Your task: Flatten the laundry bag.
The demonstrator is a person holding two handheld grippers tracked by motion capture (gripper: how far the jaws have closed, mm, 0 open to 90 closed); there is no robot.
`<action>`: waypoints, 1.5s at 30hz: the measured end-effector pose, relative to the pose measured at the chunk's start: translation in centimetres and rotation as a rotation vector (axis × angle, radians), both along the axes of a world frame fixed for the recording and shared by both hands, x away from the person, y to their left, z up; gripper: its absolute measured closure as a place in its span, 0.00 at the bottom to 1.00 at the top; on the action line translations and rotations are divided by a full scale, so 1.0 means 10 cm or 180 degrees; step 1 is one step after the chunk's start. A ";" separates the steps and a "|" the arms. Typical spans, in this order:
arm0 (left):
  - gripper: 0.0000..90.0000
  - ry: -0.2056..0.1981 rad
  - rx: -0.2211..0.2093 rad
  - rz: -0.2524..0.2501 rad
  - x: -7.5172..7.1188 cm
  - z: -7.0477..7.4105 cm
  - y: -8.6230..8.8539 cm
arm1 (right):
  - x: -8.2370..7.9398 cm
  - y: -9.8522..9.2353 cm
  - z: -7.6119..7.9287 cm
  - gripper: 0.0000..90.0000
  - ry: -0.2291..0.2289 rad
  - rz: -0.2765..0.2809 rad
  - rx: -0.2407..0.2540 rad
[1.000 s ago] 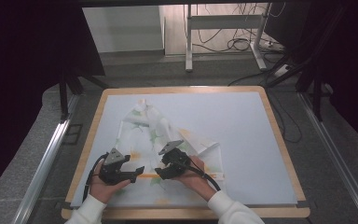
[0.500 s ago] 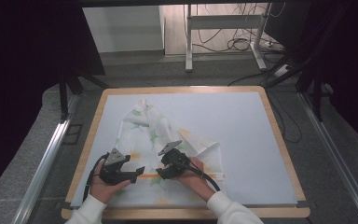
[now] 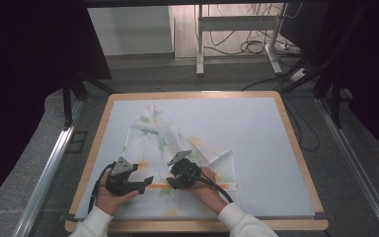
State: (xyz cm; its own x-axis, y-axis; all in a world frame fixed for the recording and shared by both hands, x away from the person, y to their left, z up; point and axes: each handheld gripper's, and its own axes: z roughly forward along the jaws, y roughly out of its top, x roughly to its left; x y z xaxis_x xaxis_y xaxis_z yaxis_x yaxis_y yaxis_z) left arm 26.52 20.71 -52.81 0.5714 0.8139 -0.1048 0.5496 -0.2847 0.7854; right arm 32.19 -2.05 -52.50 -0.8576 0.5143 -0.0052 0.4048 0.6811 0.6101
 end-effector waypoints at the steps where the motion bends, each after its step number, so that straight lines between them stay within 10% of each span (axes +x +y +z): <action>1: 0.26 0.0000 0.0005 0.0000 0.00 0.00 0.00 | 0.00 0.00 0.00 0.62 0.0000 0.0000 0.0000; 12: 0.26 -0.0026 0.0030 -0.0001 0.00 0.00 -0.01 | 0.03 -0.05 -0.01 0.91 -0.0093 -0.0034 0.0025; 45: 0.26 -0.0029 0.0107 0.0013 0.01 -0.01 0.00 | 0.14 -0.47 0.48 0.96 -0.0320 -0.0198 0.0504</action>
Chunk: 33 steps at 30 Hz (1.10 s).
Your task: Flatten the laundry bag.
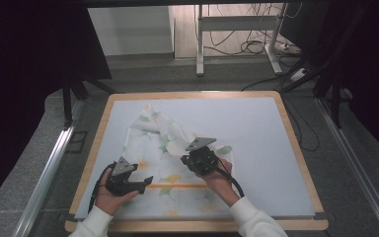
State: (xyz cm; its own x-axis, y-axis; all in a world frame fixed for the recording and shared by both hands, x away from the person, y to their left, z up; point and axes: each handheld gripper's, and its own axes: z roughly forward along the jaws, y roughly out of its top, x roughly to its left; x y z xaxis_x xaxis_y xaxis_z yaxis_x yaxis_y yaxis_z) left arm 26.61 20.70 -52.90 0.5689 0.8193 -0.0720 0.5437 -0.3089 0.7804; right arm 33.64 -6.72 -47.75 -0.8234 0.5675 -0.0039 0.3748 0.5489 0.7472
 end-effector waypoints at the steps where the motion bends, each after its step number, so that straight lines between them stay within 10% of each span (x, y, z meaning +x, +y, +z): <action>1: 0.26 -0.0003 0.0004 0.0009 0.00 0.00 0.00 | 0.00 -0.02 0.02 0.96 0.0001 -0.0016 0.0015; 33: 0.26 0.0020 -0.0028 0.0018 0.01 0.00 0.01 | 0.16 -0.35 0.18 0.96 -0.0074 -0.0218 0.0190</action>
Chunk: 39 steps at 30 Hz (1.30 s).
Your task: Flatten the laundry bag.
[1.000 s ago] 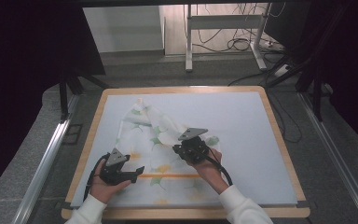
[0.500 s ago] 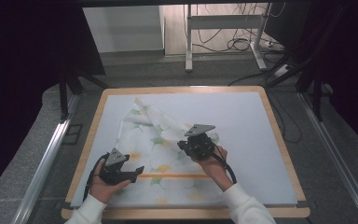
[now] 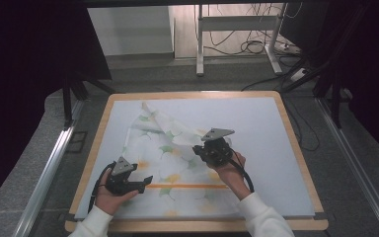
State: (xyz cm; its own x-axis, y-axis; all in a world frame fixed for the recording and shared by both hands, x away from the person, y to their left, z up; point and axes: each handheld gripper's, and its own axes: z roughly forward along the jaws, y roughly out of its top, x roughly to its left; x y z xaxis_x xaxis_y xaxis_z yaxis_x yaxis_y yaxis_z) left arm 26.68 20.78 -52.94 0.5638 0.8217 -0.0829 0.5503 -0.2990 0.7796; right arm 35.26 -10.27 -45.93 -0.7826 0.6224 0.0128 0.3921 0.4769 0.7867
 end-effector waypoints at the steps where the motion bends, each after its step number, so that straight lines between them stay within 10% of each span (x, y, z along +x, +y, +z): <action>1: 0.26 0.0001 0.0001 -0.0001 0.00 0.00 0.00 | 0.00 0.00 0.00 0.96 0.0000 0.0000 0.0000; 39: 0.25 0.0000 0.0012 0.0001 0.01 0.00 -0.01 | 0.12 -0.26 0.09 0.96 -0.0046 -0.0218 0.0108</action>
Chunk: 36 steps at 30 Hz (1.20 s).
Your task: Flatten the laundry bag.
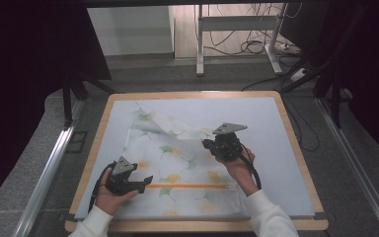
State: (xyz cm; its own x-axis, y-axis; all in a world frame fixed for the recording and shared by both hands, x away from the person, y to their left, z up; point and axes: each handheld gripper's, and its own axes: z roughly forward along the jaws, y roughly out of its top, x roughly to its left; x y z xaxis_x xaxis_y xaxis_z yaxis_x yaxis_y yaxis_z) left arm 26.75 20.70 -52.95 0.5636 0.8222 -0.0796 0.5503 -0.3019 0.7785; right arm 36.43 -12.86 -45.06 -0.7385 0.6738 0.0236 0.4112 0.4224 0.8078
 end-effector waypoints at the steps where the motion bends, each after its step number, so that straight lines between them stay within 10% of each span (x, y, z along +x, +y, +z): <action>1: 0.25 0.0000 0.0000 -0.0001 0.00 0.00 0.00 | 0.00 -0.01 0.00 0.96 -0.0004 -0.0003 0.0005; 36: 0.26 0.0007 0.0026 -0.0031 0.01 0.00 -0.01 | 0.09 -0.15 0.02 0.96 -0.0039 -0.0158 0.0067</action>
State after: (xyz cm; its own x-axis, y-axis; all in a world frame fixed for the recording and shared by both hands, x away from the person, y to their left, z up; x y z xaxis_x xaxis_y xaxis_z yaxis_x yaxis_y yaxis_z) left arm 26.81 20.61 -52.99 0.5715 0.8172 -0.0742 0.5489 -0.3135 0.7748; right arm 37.35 -14.37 -44.87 -0.7045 0.7091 0.0294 0.4213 0.3845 0.8214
